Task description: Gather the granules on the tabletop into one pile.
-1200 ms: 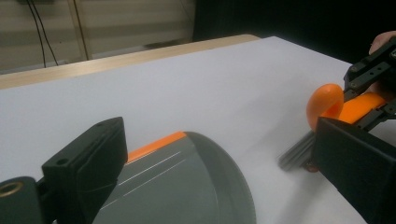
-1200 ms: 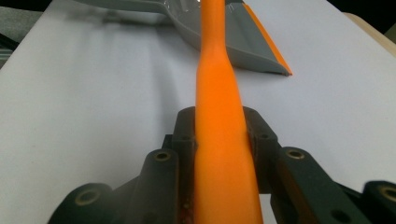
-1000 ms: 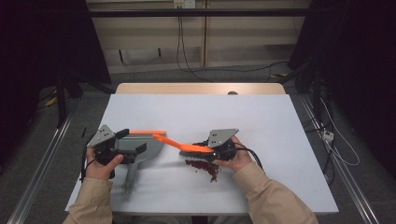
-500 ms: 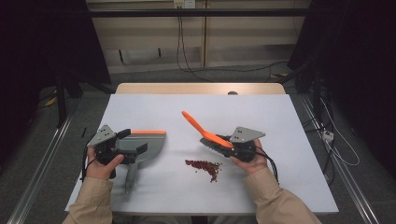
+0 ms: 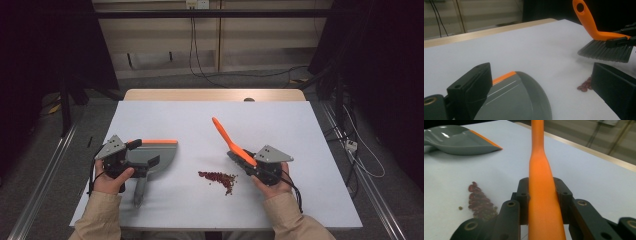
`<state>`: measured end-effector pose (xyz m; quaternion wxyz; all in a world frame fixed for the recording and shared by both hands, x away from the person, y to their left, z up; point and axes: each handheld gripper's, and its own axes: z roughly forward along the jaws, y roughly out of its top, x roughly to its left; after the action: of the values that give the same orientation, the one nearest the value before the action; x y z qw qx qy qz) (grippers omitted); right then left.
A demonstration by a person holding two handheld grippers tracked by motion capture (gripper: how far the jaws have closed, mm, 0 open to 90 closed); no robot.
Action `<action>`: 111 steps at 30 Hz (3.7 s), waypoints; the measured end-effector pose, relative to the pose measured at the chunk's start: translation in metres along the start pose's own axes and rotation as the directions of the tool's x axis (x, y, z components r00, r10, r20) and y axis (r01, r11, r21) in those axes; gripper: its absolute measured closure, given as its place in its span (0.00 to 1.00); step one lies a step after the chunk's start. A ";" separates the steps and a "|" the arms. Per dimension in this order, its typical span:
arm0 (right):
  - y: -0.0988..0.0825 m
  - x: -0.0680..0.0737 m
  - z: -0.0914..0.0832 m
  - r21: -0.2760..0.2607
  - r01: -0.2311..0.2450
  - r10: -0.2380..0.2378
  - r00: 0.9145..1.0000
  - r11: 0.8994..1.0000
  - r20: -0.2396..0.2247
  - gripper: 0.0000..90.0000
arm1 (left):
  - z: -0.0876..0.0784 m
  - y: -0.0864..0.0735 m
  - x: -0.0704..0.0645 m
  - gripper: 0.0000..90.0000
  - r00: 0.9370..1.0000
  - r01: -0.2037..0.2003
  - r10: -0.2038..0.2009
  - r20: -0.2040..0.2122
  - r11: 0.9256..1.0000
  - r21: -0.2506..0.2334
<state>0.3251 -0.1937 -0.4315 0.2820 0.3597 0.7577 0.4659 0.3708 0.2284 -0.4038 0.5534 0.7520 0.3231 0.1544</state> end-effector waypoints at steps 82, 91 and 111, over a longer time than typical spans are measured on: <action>0.023 0.085 0.043 -0.133 -0.269 0.265 0.963 0.954 -0.041 0.79 | -0.004 0.002 0.001 0.05 1.000 -0.015 0.015 -0.012 1.000 -0.014; 0.021 0.106 0.064 -0.099 -0.343 0.331 0.936 0.934 -0.120 0.79 | -0.003 0.001 0.000 0.05 1.000 -0.025 0.025 -0.014 1.000 -0.005; -0.001 0.077 0.046 -0.057 -0.399 0.399 0.917 0.915 -0.020 0.79 | -0.004 0.002 -0.001 0.05 0.999 -0.033 0.032 -0.020 0.999 -0.005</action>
<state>0.3148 -0.1088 -0.4580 0.1887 0.4961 0.6552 0.5376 0.3683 0.2309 -0.4007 0.5495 0.7541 0.3160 0.1719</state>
